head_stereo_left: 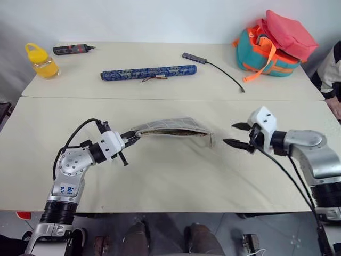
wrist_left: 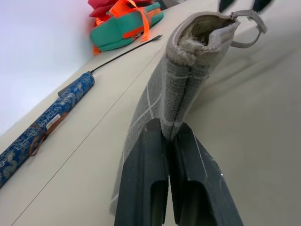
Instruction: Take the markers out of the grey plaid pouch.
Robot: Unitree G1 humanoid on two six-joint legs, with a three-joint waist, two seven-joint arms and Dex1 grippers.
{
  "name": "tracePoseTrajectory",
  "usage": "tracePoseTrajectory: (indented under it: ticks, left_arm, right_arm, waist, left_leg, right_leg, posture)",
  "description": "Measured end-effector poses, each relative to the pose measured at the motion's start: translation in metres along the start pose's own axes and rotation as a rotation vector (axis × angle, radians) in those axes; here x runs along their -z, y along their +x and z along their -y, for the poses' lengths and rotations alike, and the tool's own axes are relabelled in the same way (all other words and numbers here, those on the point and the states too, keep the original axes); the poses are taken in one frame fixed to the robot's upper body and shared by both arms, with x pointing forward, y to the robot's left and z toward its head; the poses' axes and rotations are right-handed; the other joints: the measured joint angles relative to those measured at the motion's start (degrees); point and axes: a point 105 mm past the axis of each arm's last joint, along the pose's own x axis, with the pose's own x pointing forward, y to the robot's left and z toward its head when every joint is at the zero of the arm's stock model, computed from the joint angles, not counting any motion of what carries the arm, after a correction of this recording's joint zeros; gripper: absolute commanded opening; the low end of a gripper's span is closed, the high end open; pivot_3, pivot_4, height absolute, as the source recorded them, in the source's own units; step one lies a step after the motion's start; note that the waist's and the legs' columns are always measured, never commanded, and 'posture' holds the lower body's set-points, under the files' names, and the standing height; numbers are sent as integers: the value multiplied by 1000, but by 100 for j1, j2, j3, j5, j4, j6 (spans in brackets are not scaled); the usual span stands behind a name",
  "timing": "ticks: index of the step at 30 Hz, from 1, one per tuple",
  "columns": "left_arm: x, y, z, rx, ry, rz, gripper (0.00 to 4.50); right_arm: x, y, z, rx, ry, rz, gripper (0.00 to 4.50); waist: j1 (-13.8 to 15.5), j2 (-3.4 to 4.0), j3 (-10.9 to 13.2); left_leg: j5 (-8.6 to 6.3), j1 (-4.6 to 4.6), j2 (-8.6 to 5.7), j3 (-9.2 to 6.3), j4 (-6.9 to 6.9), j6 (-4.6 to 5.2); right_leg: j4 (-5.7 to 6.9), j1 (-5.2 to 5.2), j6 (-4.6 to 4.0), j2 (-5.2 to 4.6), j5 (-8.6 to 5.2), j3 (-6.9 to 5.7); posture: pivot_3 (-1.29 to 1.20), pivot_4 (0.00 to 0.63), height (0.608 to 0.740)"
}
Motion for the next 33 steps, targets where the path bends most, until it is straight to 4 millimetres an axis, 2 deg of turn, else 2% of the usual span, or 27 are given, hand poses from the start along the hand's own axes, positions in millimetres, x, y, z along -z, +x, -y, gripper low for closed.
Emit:
tracePoseTrajectory:
  ticks: [3, 6, 9, 11, 14, 21, 27, 33]
  left_arm:
    - [1, 0, 1, 2, -13, -4, 0]
    - [1, 1, 1, 5, -18, -6, 0]
    - [1, 4, 0, 2, -30, -2, 0]
    - [1, 6, -1, -1, -43, -2, 0]
    - [0, 9, 0, -4, -65, 6, 0]
    - [1, 8, 1, -3, -72, 2, 0]
    - [0, 10, 2, -1, -72, 7, 0]
    - [1, 10, 3, 3, -68, 3, 0]
  right_arm:
    - [-29, -5, 13, 48, -27, 76, 3352]
    - [-56, 2, 8, 34, -29, 185, 2732]
    - [-81, 18, -19, -46, -31, 309, 1703]
    - [-95, 30, -47, -120, -34, 389, 1013]
    - [-96, 39, -87, -240, -77, 410, 33]
    - [-72, 51, -109, -269, -192, 340, 33]
    - [-58, 60, -98, -200, -213, 296, 33]
    - [-64, 61, -100, -221, -187, 334, 33]
  waist:
    - [-17, 0, 0]
    - [-21, 0, 0]
    - [-14, 0, 0]
    - [-7, 0, 0]
    - [25, 0, 0]
    - [22, 0, 0]
    - [13, 0, 0]
    - [15, 0, 0]
  left_leg:
    - [0, 4, 6, 3, -1, 0]
    - [-2, 3, 9, 6, -1, -4]
    - [-8, 1, 13, 5, 2, -7]
    - [-11, -1, 14, 4, 2, -6]
    - [-20, -4, 13, 4, 6, -1]
    - [-25, -2, 4, 17, 17, 9]
    - [-25, 0, 8, 24, 15, 7]
    - [-25, 0, 8, 27, 16, 8]
  right_leg:
    - [1, -2, -1, 7, 0, 8]
    - [2, -6, -1, 8, 1, 12]
    - [4, -7, 2, 10, 2, 12]
    - [7, -10, 5, 10, 4, 11]
    - [6, -9, 11, 7, 6, 10]
    - [-4, -6, 22, 6, 12, 23]
    - [-3, -9, 22, 9, 13, 29]
    - [-2, -10, 22, 9, 13, 31]
  posture:
    - [0, 150, 740]
    - [0, 150, 740]
    - [0, 150, 740]
    - [0, 150, 740]
    - [0, 150, 740]
    - [0, 150, 740]
    - [0, 150, 740]
    - [0, 150, 740]
